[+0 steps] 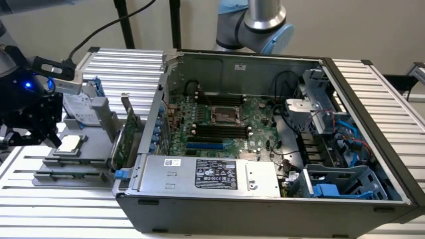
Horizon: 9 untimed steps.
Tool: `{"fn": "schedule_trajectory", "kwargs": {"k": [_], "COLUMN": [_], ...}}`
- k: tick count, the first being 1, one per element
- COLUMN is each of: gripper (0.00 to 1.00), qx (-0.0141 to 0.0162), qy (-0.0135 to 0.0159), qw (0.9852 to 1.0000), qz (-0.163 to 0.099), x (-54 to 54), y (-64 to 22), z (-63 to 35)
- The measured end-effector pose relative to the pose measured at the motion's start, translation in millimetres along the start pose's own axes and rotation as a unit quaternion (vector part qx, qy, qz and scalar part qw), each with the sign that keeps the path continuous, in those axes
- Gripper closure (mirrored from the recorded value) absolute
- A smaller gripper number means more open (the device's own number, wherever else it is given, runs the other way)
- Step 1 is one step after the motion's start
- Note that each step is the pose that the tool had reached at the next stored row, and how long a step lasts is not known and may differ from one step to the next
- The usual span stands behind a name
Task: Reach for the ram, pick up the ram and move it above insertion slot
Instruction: 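Pick up the ram and move it above insertion slot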
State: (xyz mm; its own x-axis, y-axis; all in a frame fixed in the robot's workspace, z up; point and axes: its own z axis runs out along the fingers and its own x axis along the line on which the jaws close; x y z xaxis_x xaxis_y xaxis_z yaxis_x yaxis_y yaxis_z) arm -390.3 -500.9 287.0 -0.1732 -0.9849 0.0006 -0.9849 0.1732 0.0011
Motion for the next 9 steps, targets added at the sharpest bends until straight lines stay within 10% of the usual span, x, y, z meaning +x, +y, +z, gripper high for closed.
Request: {"fn": "schedule_trajectory", "kwargs": {"k": [9], "gripper": [0.89], "qx": [0.0], "qy": [0.0], "qw": [0.9994], "qz": [-0.033], "x": [8.8], "y": [-1.0], "z": [0.4]}}
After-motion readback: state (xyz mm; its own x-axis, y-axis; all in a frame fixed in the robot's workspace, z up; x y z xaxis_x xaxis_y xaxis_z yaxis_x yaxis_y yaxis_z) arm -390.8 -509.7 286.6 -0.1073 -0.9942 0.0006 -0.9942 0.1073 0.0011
